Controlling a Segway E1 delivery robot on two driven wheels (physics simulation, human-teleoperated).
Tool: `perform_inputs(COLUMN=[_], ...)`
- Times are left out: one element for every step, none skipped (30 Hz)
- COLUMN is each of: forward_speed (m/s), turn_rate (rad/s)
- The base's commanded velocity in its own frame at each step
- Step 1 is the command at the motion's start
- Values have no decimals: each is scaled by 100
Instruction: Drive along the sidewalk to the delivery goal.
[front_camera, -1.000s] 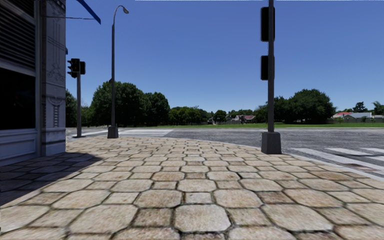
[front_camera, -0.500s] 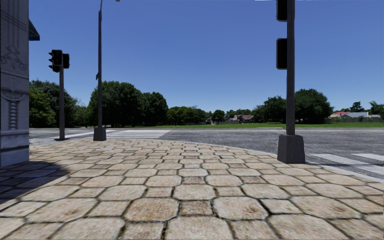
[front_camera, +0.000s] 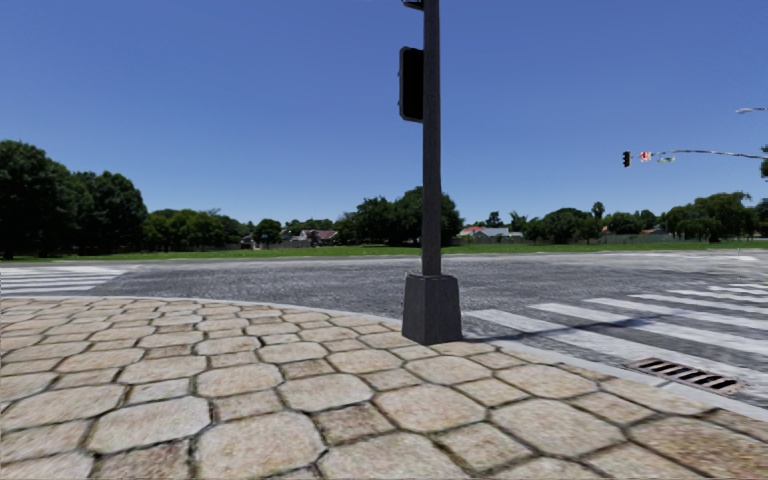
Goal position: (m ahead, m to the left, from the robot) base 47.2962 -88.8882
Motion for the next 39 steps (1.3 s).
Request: perform_inputs(forward_speed=[200,200,200,200,200,200,200,200,200,200,200,200,200,200,200,200,200,200,200,200,200,200,200,200,200,200,200,200,200,200,200,200,200,200,200,200,200,200,200], turn_rate=[-120,-120,-120,-120,-120,-120,-120,-120,-120,-120,-120,-120,-120,-120,-120,-120,-120,-120,-120,-120,-120,-120,-120,-120,-108,0,0,0,0,0,0,0,0,0,0,0,0,0,0])
